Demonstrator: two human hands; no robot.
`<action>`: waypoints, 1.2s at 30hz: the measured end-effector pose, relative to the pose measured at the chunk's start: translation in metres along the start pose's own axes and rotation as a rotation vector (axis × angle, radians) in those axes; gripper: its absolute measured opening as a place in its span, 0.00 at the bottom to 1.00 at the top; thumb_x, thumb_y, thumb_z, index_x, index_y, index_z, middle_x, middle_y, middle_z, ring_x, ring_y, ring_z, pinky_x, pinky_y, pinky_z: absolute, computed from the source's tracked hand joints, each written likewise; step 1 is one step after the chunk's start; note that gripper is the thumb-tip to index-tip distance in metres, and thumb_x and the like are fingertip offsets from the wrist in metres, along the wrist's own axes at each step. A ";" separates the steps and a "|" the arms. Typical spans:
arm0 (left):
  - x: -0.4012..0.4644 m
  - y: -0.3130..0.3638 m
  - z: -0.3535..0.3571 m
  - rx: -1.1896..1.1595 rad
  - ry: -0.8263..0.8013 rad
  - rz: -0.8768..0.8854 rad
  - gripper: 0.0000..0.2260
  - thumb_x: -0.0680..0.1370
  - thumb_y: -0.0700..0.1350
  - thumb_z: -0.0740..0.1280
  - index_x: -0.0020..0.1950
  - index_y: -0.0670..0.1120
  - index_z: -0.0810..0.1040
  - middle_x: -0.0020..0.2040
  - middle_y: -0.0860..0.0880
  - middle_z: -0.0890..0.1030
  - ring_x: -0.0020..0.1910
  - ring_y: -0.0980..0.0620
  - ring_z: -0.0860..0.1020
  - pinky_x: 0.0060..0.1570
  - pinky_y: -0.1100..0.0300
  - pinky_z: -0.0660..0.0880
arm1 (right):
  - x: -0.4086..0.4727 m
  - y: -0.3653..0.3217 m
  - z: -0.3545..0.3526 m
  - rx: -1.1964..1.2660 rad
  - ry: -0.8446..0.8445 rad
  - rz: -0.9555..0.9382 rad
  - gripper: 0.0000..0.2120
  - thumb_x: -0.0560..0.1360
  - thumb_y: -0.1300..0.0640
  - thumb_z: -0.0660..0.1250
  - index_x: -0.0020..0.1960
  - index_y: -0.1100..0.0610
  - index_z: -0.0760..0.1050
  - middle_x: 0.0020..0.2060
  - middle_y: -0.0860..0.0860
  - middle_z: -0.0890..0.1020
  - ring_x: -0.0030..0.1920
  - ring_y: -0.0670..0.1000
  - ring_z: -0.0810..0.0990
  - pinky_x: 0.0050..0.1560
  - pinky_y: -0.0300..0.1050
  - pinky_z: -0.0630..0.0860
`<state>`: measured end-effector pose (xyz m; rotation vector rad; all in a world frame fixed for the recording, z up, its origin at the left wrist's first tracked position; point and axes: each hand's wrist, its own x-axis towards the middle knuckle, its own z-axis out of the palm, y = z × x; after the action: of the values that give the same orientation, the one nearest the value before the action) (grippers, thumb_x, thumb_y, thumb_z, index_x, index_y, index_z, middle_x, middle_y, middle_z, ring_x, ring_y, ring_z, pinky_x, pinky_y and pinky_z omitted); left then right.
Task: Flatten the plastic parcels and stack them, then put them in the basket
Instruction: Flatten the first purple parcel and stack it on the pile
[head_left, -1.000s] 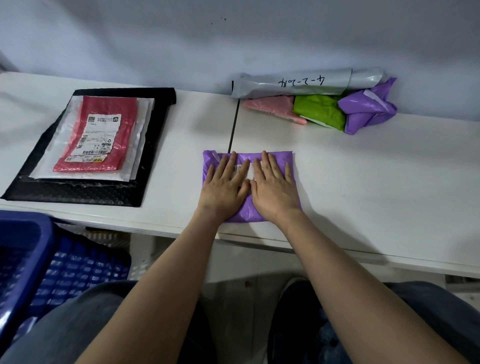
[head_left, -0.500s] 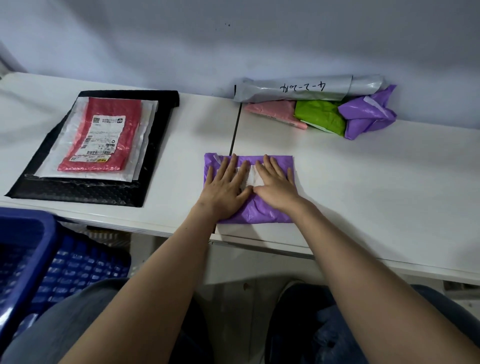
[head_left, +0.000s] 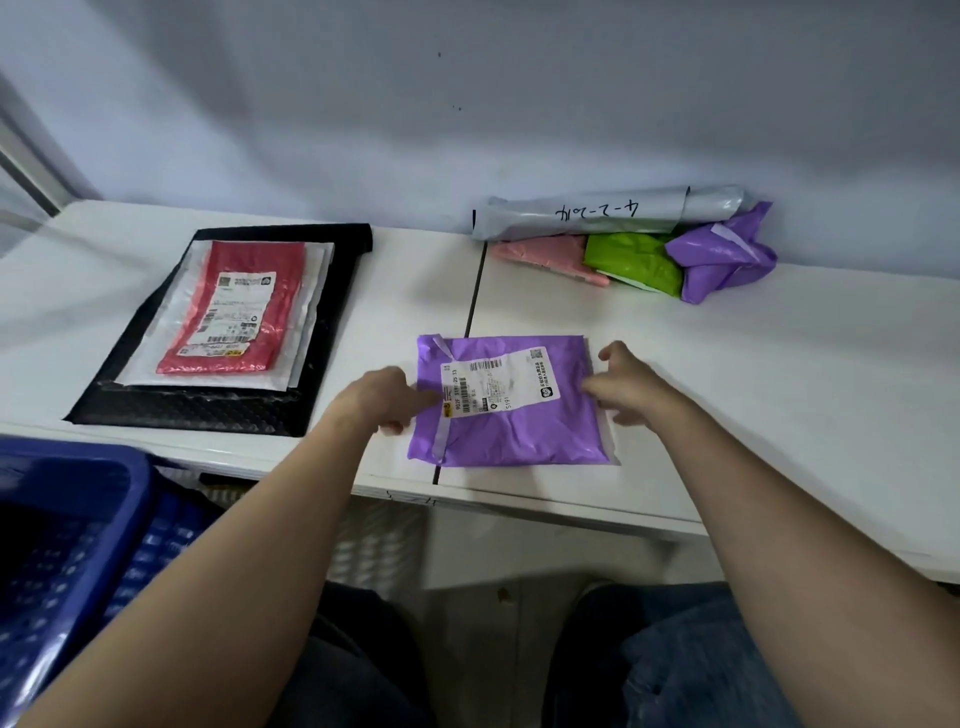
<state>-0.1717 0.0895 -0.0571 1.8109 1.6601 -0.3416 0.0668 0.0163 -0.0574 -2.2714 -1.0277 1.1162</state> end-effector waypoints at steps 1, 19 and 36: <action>-0.003 0.002 0.001 -0.032 -0.049 -0.004 0.19 0.77 0.58 0.62 0.40 0.42 0.75 0.36 0.48 0.78 0.33 0.52 0.75 0.36 0.61 0.71 | -0.002 0.000 0.002 0.032 -0.019 0.019 0.26 0.73 0.61 0.62 0.68 0.59 0.58 0.55 0.59 0.74 0.54 0.59 0.76 0.43 0.46 0.73; -0.043 0.027 -0.064 -1.055 0.100 0.586 0.28 0.64 0.36 0.73 0.62 0.51 0.73 0.49 0.43 0.83 0.43 0.48 0.81 0.50 0.57 0.79 | -0.009 -0.035 0.009 0.501 0.054 -0.149 0.28 0.72 0.62 0.70 0.69 0.55 0.63 0.62 0.55 0.70 0.60 0.54 0.72 0.54 0.46 0.71; -0.058 0.029 -0.087 -1.342 0.216 0.688 0.07 0.76 0.34 0.65 0.49 0.43 0.76 0.40 0.48 0.84 0.38 0.52 0.83 0.41 0.61 0.79 | -0.023 -0.062 0.021 0.506 -0.118 -0.421 0.28 0.71 0.68 0.67 0.67 0.53 0.64 0.53 0.53 0.76 0.49 0.49 0.76 0.41 0.39 0.70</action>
<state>-0.1735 0.0976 0.0515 1.1718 0.8095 1.0509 0.0133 0.0397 -0.0195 -1.5274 -1.0569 1.1696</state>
